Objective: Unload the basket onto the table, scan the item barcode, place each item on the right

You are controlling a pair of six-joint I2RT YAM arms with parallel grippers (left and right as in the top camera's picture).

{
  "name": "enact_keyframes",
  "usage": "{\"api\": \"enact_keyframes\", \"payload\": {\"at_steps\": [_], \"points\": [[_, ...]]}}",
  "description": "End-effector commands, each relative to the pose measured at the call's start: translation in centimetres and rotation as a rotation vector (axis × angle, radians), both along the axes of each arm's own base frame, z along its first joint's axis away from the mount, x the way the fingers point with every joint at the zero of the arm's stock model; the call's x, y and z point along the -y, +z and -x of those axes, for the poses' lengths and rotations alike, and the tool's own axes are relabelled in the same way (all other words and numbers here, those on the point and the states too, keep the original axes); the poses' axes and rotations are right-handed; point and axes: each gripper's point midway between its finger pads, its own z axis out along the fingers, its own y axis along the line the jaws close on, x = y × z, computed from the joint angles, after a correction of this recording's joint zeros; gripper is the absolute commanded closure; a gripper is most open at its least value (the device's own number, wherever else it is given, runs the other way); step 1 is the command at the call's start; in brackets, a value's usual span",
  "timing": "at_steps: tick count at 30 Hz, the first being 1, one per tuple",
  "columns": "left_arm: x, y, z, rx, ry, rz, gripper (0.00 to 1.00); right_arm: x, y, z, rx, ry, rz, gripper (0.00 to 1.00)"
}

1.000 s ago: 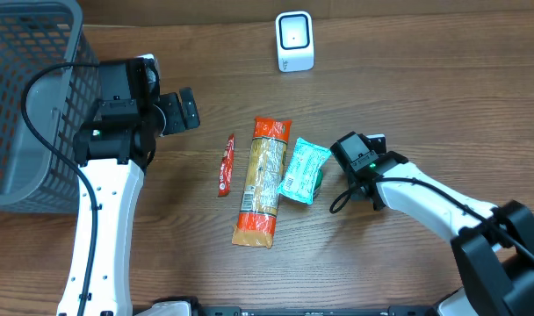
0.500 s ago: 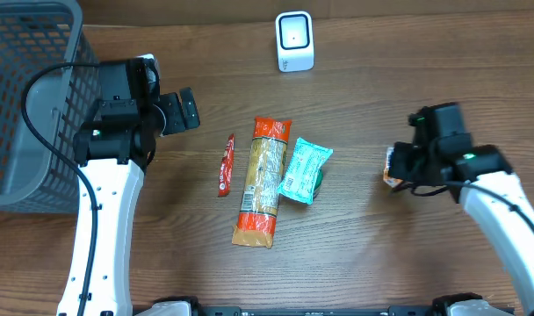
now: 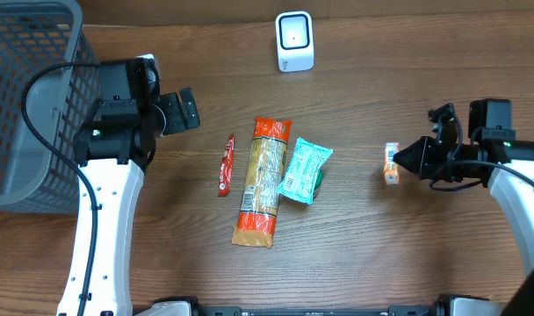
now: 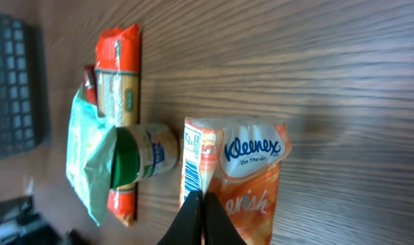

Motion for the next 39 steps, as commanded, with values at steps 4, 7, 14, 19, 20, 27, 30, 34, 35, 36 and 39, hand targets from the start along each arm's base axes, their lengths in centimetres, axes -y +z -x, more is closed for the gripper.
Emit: {"api": "enact_keyframes", "payload": {"at_steps": [4, 7, 14, 19, 20, 27, 30, 34, 35, 36, 39], "points": [[-0.2, 0.0, -0.1, 0.0, -0.001, -0.018, 0.0, -1.9, -1.5, -0.4, -0.014, 0.089, -0.14, 0.96], [-0.2, 0.0, -0.1, 0.0, -0.001, -0.018, 0.0, -2.5, -2.6, -0.9, -0.033, 0.101, -0.2, 0.96], [-0.2, 0.0, -0.1, 0.0, -0.001, -0.018, 0.0, -2.5, -4.9, -1.1, -0.064, 0.115, -0.199, 0.96], [-0.2, 0.0, -0.1, 0.0, -0.001, -0.018, 0.0, -2.5, -5.5, -1.0, -0.061, 0.126, -0.193, 0.96], [-0.2, 0.0, -0.1, 0.0, -0.001, -0.018, 0.0, -2.5, -5.6, -0.9, -0.06, 0.126, -0.193, 0.96], [-0.2, 0.0, -0.1, 0.0, -0.001, -0.018, 0.0, -2.5, -6.9, -0.2, -0.049, 0.126, -0.191, 0.96], [-0.2, 0.0, -0.1, 0.0, -0.001, -0.018, 0.0, -2.5, -7.0, -0.1, -0.052, 0.126, -0.191, 0.96], [-0.2, 0.0, -0.1, 0.0, -0.001, -0.018, 0.0, -2.5, -7.1, -0.1, -0.052, 0.126, -0.19, 0.96], [-0.2, 0.0, -0.1, 0.0, -0.001, -0.018, 0.0, -2.5, -7.1, -0.1, -0.053, 0.124, -0.184, 0.96], [-0.2, 0.0, -0.1, 0.0, -0.001, -0.018, 0.0, -2.3, -7.3, -0.1, -0.055, 0.122, -0.173, 0.96], [-0.2, 0.0, -0.1, 0.0, -0.001, -0.018, 0.0, -1.9, -7.8, -0.1, -0.064, 0.113, -0.133, 0.96]]}}
